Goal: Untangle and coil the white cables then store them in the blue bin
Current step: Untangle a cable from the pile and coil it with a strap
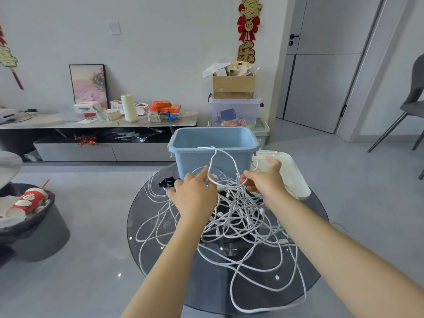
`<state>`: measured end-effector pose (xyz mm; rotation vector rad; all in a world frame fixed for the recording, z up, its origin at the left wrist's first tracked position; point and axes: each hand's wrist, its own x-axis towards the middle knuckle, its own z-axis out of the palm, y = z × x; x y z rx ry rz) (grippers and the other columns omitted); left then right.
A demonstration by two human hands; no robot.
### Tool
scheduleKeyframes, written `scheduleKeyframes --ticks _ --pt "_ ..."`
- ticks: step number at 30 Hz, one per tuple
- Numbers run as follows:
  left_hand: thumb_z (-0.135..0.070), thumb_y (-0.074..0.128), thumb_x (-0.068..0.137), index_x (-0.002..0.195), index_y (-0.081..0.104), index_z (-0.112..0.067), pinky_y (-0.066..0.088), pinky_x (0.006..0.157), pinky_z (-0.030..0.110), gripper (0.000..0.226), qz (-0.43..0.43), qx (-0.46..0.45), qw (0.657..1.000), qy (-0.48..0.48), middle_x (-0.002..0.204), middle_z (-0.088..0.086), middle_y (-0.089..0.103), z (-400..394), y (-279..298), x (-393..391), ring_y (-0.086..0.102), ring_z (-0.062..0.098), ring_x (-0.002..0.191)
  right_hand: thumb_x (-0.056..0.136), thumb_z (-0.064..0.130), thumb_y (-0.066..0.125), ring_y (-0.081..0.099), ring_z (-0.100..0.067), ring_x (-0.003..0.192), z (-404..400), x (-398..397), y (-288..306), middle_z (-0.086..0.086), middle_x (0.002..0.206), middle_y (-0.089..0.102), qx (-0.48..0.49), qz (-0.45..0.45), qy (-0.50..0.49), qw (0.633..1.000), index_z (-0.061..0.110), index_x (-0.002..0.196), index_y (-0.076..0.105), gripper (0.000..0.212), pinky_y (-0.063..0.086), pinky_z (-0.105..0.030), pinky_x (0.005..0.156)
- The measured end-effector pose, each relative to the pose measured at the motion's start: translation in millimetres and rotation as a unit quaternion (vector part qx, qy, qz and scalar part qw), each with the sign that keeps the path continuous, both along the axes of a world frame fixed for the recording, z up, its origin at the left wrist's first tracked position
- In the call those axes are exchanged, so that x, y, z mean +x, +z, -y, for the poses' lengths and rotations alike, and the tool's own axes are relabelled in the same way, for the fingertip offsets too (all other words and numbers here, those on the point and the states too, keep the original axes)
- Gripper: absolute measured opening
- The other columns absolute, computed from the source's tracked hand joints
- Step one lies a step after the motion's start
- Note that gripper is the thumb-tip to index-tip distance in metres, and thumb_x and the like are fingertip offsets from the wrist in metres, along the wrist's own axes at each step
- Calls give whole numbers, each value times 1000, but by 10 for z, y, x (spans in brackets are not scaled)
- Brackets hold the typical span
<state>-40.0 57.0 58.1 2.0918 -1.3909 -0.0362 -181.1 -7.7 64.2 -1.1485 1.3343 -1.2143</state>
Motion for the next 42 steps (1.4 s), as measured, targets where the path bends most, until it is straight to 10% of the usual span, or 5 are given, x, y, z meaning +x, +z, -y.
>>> scheduleKeyframes --ticks 9,19,27,34,42 --pt "-29 54 95 97 74 -24 40 93 27 21 -203 -114 948 -217 111 -10 61 93 120 290 50 9 107 94 -1 43 69 -23 77 170 -27 253 -16 97 65 22 211 96 973 -3 108 57 20 59 -28 64" --pt "-16 40 98 104 57 -8 24 32 14 21 -789 -62 566 -230 42 -6 25 145 276 436 23 5 33 92 41 54 52 -27 102 124 274 84 -2 102 62 -161 -485 -27 859 25 94 69 22 34 -33 83" --pt "-19 32 104 108 62 -11 50 96 37 31 -575 -169 756 -264 106 8 71 224 159 267 67 21 104 91 36 58 58 -21 85 -200 383 187 2 84 62 -276 -482 133 821 17 91 69 22 38 -29 66" --pt "-32 36 102 106 61 -38 49 62 27 26 -327 -175 906 -205 80 -7 74 140 257 455 56 8 55 88 48 56 46 -6 63 -212 130 205 15 61 47 -228 -460 151 845 30 81 59 20 32 -24 54" --pt "-31 38 102 98 65 -31 43 66 14 27 -241 -10 922 -304 69 -10 71 115 294 343 56 2 63 85 27 67 49 -4 63 -238 154 309 15 67 53 -331 -368 164 854 21 82 62 8 38 -25 60"
